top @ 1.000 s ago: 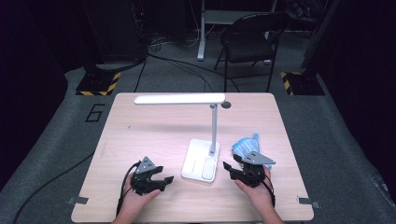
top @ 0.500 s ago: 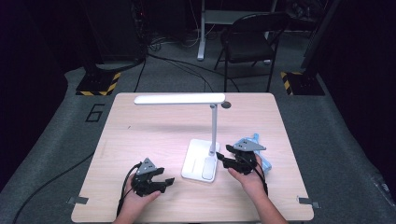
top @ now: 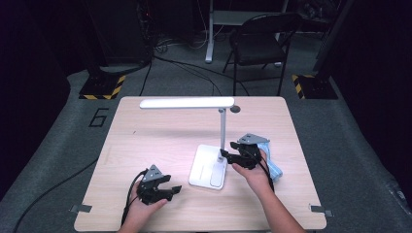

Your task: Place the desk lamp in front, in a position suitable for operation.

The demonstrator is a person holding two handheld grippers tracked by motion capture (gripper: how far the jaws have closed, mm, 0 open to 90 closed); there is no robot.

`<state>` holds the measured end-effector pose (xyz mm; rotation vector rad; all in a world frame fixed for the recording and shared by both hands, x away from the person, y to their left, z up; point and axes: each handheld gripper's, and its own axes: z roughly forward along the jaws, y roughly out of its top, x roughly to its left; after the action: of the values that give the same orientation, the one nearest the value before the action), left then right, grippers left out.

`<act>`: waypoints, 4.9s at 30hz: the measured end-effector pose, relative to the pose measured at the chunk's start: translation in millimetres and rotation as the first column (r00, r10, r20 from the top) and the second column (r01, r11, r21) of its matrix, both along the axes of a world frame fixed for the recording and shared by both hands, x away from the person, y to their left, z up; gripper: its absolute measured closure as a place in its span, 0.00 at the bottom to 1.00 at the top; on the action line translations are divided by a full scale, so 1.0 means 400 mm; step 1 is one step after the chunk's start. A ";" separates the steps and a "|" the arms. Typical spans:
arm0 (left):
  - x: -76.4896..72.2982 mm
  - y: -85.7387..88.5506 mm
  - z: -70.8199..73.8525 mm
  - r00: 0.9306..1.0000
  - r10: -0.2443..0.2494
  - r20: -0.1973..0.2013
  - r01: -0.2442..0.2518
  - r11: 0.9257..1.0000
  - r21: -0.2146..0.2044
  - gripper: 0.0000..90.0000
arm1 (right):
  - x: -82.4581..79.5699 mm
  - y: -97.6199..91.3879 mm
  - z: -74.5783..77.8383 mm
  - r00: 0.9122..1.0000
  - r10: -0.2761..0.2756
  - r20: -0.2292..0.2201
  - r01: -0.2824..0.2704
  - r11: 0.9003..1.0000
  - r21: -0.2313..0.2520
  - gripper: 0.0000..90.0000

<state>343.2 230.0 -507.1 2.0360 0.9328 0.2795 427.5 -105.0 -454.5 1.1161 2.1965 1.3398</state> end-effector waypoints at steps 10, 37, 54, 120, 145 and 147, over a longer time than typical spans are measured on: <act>-0.002 -0.003 -0.004 1.000 0.001 -0.003 -0.001 1.000 -0.006 0.39 | 0.033 0.028 0.005 1.000 0.024 -0.007 -0.024 1.000 -0.016 0.49; 0.001 0.006 -0.007 1.000 0.009 -0.020 -0.010 1.000 -0.015 0.39 | 0.057 0.049 0.000 0.997 0.078 0.006 -0.078 0.997 -0.011 0.50; 0.003 0.010 -0.005 0.999 0.024 -0.034 -0.025 0.999 -0.022 0.39 | -0.001 0.049 0.005 0.987 0.162 0.007 -0.162 0.986 -0.030 0.54; 0.007 0.019 -0.009 0.999 0.029 -0.035 -0.030 0.999 -0.022 0.39 | -0.018 0.028 -0.002 0.992 0.122 0.035 -0.122 0.992 -0.020 0.43; 0.008 0.024 -0.008 0.998 0.047 -0.031 -0.048 0.999 -0.023 0.39 | -0.119 0.067 0.002 0.965 0.259 0.027 -0.259 0.966 -0.015 0.60; 0.009 0.028 -0.007 0.998 0.044 -0.035 -0.045 0.999 -0.021 0.39 | -0.125 0.076 0.001 0.962 0.273 0.030 -0.273 0.962 -0.004 0.60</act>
<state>346.7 241.0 -510.1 2.0081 0.9997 0.2579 377.4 -74.7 -454.1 0.8076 2.3946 1.4539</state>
